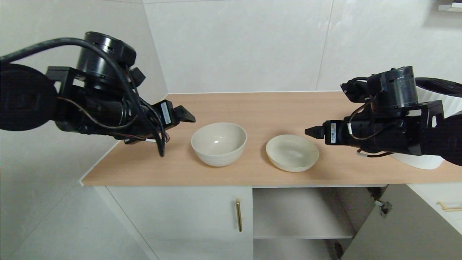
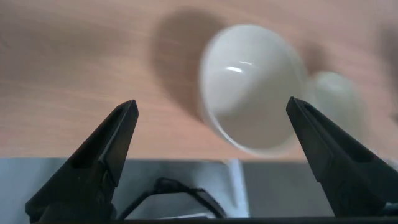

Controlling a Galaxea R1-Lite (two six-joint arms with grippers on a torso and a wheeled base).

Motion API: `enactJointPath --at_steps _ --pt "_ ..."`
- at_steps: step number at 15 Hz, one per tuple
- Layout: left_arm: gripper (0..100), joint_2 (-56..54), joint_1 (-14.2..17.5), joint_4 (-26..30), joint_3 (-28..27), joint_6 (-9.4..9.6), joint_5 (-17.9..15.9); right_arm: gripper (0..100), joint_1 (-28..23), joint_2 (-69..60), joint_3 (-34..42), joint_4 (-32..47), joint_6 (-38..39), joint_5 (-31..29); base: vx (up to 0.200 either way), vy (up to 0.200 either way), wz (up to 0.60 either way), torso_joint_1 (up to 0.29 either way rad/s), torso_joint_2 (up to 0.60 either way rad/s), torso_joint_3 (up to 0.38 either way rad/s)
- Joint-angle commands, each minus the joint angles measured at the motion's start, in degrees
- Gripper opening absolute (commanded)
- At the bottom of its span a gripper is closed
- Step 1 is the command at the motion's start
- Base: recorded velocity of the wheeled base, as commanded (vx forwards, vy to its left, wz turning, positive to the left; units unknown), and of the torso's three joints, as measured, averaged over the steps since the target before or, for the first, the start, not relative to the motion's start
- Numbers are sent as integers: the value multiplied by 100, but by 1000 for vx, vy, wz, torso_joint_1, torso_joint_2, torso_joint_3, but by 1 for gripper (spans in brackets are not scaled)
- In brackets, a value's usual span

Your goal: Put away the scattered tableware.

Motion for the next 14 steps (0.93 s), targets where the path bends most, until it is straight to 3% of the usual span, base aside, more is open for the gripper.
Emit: enactJointPath --at_steps 1,12,13,14 --pt "100 441 -61 12 -83 -7 26 100 29 71 -16 -6 -1 -23 0 0 0 0 0 0" --pt "100 1381 -70 -313 -434 89 114 100 99 256 -16 -32 61 -172 0 0 0 0 0 0" --pt "0 1381 -70 -313 -434 89 114 100 99 256 -25 -32 69 -172 0 0 0 0 0 0" --pt "0 1381 -70 -313 -434 89 114 100 99 247 -16 -32 69 -172 0 0 0 0 0 0"
